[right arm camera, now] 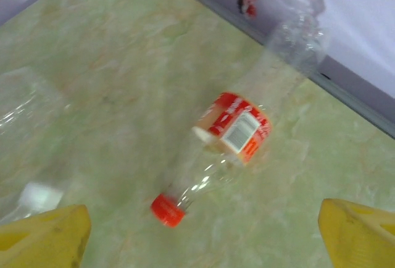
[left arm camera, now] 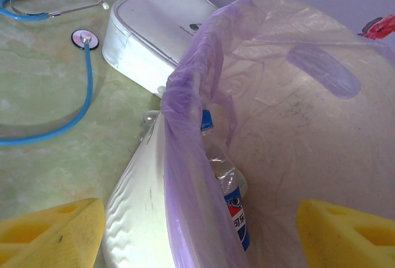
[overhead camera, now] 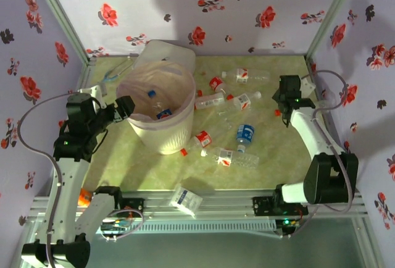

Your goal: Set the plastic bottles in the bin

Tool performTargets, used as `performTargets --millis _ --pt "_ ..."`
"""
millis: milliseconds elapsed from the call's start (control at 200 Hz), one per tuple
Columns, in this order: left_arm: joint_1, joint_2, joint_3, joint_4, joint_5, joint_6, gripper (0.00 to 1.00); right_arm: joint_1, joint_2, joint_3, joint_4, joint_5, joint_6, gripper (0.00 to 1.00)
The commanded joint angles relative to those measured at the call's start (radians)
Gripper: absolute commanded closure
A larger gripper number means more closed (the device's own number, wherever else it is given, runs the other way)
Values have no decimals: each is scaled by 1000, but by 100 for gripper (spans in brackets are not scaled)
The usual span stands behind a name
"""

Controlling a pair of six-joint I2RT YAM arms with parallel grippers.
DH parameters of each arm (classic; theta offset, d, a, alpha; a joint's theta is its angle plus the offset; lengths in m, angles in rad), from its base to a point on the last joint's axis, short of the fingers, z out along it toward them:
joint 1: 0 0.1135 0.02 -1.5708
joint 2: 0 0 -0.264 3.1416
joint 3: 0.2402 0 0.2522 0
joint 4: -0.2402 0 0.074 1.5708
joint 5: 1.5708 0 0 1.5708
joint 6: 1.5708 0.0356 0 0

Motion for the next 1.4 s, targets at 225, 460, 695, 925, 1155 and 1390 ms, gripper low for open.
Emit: performTargets --millis 225,460,695,925,1155,1390 --pt "-7 -9 -6 4 -6 7 18 -169 182 -32 273 -15 155 6" --pt "-6 -10 -8 1 -11 8 18 -253 340 22 344 -177 219 6" --pt "-7 -6 5 -16 -18 13 18 -280 470 51 395 -282 262 12" --pt "-7 -5 9 -16 -27 12 18 -281 444 1 417 -269 238 35" --pt "-7 4 11 -3 -26 3 18 -279 376 -24 390 -286 190 47" --pt "-8 5 18 -2 -22 3 18 -244 213 -90 328 -347 177 48"
